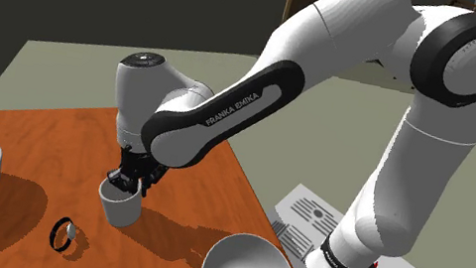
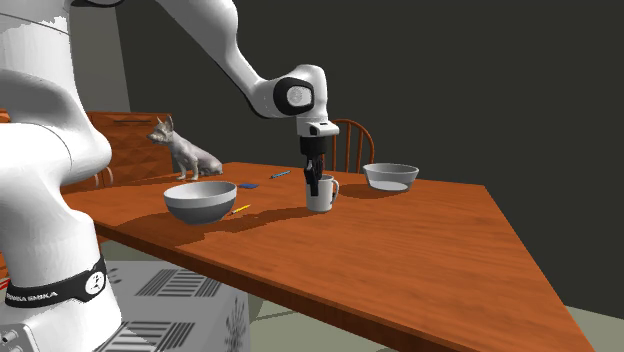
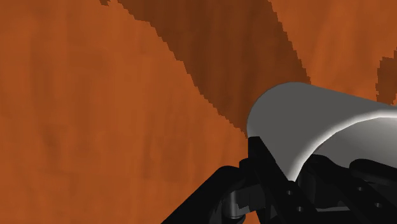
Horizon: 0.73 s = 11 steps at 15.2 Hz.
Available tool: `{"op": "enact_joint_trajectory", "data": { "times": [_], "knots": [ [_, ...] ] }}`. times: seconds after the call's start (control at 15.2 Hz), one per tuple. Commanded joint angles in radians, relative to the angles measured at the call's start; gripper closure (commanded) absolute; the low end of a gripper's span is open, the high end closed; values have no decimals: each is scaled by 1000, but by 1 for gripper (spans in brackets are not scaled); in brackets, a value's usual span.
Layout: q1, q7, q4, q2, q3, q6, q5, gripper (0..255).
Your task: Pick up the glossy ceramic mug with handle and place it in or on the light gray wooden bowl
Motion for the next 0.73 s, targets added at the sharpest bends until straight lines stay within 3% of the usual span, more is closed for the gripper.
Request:
{"op": "enact_joint_trajectory", "data": {
  "times": [0.0,0.26,0.66],
  "knots": [
    [0,0,0,0,0,0,0,255],
    [0,0,0,0,0,0,0,255],
    [-6,-27,33,-52,5,-76,39,255]
  ]
}}
